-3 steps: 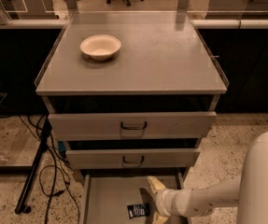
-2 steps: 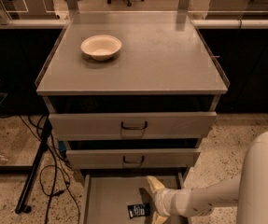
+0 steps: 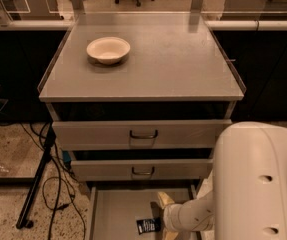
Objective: Pick rxbar blueberry from bottom drawer and place on counter
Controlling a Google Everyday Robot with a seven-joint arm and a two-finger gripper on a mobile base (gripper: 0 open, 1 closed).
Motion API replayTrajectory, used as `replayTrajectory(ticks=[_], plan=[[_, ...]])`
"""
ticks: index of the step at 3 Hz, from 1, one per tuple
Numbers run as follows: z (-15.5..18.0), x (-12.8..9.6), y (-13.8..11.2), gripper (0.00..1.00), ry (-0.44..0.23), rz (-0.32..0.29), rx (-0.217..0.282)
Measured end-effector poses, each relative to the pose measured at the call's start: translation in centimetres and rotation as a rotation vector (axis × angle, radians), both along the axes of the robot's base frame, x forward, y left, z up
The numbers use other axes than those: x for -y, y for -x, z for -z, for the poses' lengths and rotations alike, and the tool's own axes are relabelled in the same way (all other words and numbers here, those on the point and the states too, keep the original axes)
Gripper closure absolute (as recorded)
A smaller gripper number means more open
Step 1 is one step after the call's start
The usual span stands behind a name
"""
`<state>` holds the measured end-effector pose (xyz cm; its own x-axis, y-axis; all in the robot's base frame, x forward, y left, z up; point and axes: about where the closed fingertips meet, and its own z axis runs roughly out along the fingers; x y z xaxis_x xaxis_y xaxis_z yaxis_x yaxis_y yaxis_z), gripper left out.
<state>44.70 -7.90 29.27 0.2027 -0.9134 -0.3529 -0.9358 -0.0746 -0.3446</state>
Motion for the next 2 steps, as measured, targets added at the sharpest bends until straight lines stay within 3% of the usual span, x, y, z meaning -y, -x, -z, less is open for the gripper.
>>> replayTrajectory(ticks=[1, 2], plan=[[3.6, 0.3, -0.5, 0.00, -0.015, 0.011, -0.019], [4.9, -1.3, -2.0, 0.00, -0.126, -0.013, -0.003]])
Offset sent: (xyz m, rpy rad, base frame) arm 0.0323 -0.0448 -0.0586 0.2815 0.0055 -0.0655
